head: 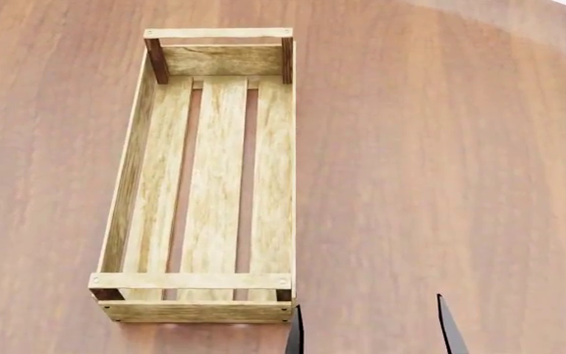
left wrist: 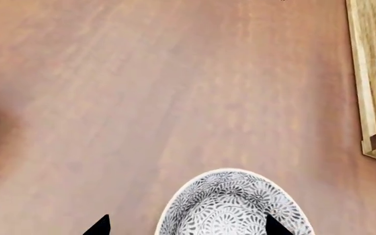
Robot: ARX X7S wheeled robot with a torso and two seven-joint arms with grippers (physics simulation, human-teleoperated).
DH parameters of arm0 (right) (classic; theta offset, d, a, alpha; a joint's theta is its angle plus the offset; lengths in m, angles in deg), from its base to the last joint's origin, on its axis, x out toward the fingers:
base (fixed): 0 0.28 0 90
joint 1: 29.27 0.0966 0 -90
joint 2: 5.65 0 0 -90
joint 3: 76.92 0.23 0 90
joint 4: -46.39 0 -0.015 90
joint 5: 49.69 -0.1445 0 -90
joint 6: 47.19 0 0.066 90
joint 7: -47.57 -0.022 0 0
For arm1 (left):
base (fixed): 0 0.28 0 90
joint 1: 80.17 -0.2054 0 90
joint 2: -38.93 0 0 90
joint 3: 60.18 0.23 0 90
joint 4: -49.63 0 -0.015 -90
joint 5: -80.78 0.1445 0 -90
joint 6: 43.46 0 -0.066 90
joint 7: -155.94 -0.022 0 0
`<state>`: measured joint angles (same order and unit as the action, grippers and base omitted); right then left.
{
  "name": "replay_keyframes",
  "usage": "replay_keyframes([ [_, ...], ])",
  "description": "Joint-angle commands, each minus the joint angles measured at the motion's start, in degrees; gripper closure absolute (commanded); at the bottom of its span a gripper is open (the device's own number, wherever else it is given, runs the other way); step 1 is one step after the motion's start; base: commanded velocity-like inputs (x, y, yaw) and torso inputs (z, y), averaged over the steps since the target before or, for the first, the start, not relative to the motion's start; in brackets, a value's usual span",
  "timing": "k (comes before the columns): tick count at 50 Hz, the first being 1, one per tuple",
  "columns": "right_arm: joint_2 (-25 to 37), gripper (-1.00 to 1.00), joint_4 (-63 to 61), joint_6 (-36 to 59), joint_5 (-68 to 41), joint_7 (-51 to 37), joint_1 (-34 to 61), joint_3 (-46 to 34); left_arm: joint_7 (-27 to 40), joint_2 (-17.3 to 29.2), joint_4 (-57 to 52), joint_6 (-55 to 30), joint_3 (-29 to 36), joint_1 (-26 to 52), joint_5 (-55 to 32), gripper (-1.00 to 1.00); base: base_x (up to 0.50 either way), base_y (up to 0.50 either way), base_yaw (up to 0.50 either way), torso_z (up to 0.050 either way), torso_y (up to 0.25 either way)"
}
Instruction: Stack the right bowl on the left bowl and place them in the tray.
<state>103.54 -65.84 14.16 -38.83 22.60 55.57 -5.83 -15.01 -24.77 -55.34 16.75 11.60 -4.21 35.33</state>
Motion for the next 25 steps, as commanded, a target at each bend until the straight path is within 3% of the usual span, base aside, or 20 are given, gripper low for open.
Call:
replay_keyframes([
  [1, -0.85, -1.00, -0.04, 0.11, 1.32, 1.20, 0.05, 0.86, -1.36, -1.94, 0.99, 0.59, -2.61, -0.21, -0.89, -1.00, 0.00, 0.00, 0.00, 0.000, 0.000],
  [25, -0.65, -1.00, -0.29, 0.73, 2.00, 0.67, 0.04, 0.39, -1.80, -3.59, 6.15, 0.74, -3.82, 0.77, -3.19, -1.00, 0.00, 0.00, 0.00, 0.000, 0.000],
])
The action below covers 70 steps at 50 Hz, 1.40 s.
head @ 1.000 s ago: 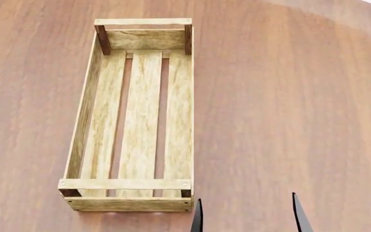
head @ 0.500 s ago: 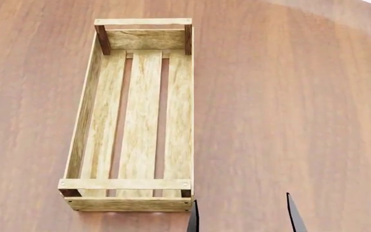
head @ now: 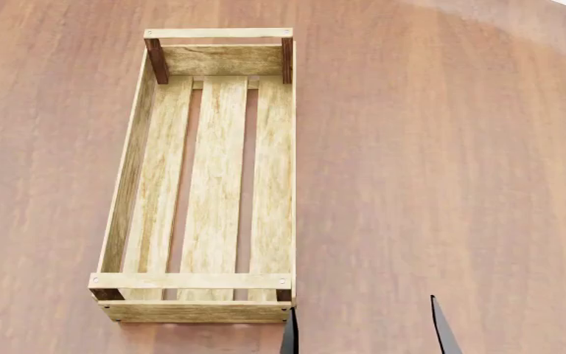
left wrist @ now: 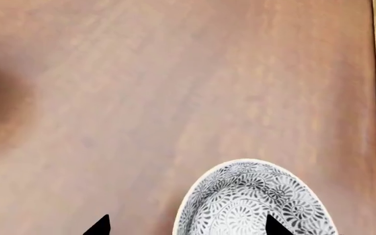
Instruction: Stack the right bowl on the left bowl and place them in the tray.
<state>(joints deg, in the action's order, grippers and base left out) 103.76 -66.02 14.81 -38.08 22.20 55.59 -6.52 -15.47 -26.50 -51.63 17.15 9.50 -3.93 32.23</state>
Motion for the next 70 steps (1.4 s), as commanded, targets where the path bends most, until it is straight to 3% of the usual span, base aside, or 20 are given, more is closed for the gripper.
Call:
replay_keyframes([
  [1, -0.85, -1.00, -0.04, 0.07, 1.23, 1.04, 0.05, 1.06, -1.35, -1.88, 2.53, 0.34, -1.75, 0.51, -0.15, -1.00, 0.00, 0.00, 0.00, 0.000, 0.000],
  [52, -0.02, -1.00, 0.33, 0.54, 1.18, 0.11, 0.43, 0.09, -2.79, -3.10, 9.31, 2.75, 2.54, 3.22, 3.59, -1.00, 0.00, 0.00, 0.00, 0.000, 0.000],
  [53, 0.01, -1.00, 0.36, 0.52, 1.18, 0.09, 0.44, 0.08, -2.87, -3.10, 9.25, 2.97, 2.67, 3.18, 3.80, 1.00, 0.00, 0.00, 0.00, 0.000, 0.000],
  [70, 0.29, -1.00, 0.63, 0.68, 1.18, -0.17, 0.70, -0.20, -2.90, -2.29, 4.35, 6.06, 5.39, 1.66, 8.36, 1.00, 0.00, 0.00, 0.00, 0.000, 0.000],
])
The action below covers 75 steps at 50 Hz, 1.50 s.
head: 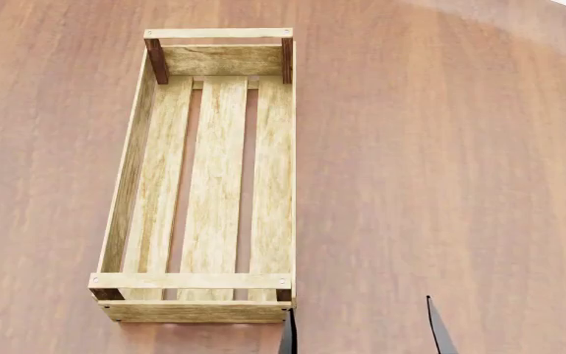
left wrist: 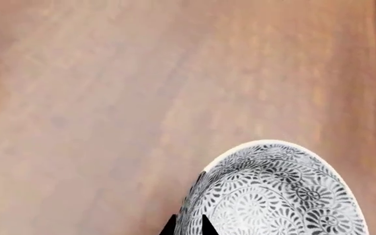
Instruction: Stack the right bowl on the left bowl and place them in the tray.
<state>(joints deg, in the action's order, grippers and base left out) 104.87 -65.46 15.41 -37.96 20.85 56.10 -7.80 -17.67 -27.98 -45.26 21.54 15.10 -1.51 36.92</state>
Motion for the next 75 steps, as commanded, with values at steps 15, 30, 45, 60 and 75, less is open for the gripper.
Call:
replay_keyframes([
  [15, -0.34, -1.00, -0.03, -0.37, 0.72, 0.53, -0.22, 1.25, 2.36, 4.64, -14.72, -2.93, 4.82, 5.40, 6.92, 1.00, 0.00, 0.00, 0.00, 0.000, 0.000],
  [30, 0.06, -1.00, 2.11, -1.53, -1.16, 0.32, 0.99, 0.99, 8.37, 9.55, -19.80, -8.60, -2.76, 11.58, 2.81, 1.00, 0.00, 0.00, 0.00, 0.000, 0.000],
  [45, 0.42, -1.00, 4.08, -2.88, -2.39, 0.82, 1.94, -0.30, 15.74, 10.64, -26.39, -12.96, -24.58, -0.62, -4.67, 1.00, 0.00, 0.00, 0.00, 0.000, 0.000],
  [60, 0.78, -1.00, 4.26, -4.17, -2.70, 0.87, 1.48, -1.32, 15.56, 11.42, -33.92, -11.98, -40.96, -8.29, -7.06, 1.00, 0.00, 0.00, 0.00, 0.000, 0.000],
  [75, 1.27, -1.00, 4.21, -4.51, -2.55, 0.31, 0.72, -1.25, 16.09, 9.91, -24.86, -12.34, -41.70, -5.51, -8.45, 1.00, 0.00, 0.00, 0.00, 0.000, 0.000],
])
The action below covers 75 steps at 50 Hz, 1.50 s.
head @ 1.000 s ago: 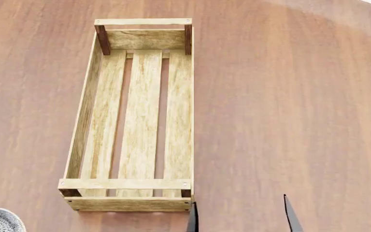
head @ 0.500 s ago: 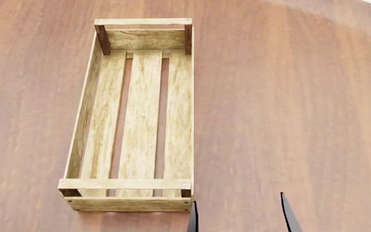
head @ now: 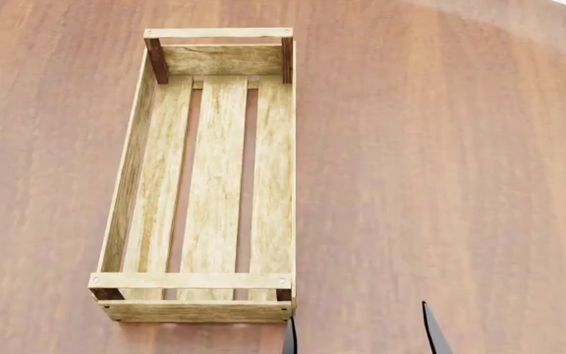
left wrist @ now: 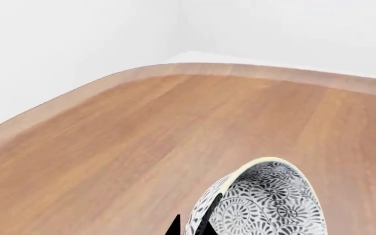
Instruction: Stack the right bowl on the left bowl and place them in the tray.
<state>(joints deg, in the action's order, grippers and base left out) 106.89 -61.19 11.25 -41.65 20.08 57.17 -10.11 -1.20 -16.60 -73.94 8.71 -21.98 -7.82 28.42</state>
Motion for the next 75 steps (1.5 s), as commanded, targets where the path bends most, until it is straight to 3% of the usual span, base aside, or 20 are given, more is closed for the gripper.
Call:
replay_keyframes([
  [1, -0.77, -1.00, -0.03, -0.33, 1.17, 1.06, -0.33, 1.02, -0.51, -1.45, 4.30, 0.79, -4.97, 1.15, -0.03, 1.00, 0.00, 0.00, 0.00, 0.000, 0.000],
  [6, -0.97, -1.00, 0.11, -0.37, 1.52, 1.07, -0.32, 0.56, 0.75, 0.11, 7.31, -0.47, -5.79, 4.67, -3.37, 1.00, 0.00, 0.00, 0.00, 0.000, 0.000],
  [13, -0.69, -1.00, 0.03, -0.31, 1.53, 0.82, -0.46, 0.76, 2.83, 1.88, 12.49, -1.61, -1.85, 9.27, -3.11, 1.00, 0.00, 0.00, 0.00, 0.000, 0.000],
  [30, -0.81, -1.00, 0.02, 0.59, 2.14, 0.75, -0.25, 0.21, 4.99, 3.37, 15.78, -2.55, 0.77, 11.66, -1.52, 1.00, 0.00, 0.00, 0.00, 0.000, 0.000],
  [75, -0.36, -1.00, -0.37, 1.34, 3.54, -0.10, -0.64, -0.53, 3.98, 0.36, 27.07, -1.52, -3.07, 15.84, -5.22, 1.00, 0.00, 0.00, 0.00, 0.000, 0.000],
])
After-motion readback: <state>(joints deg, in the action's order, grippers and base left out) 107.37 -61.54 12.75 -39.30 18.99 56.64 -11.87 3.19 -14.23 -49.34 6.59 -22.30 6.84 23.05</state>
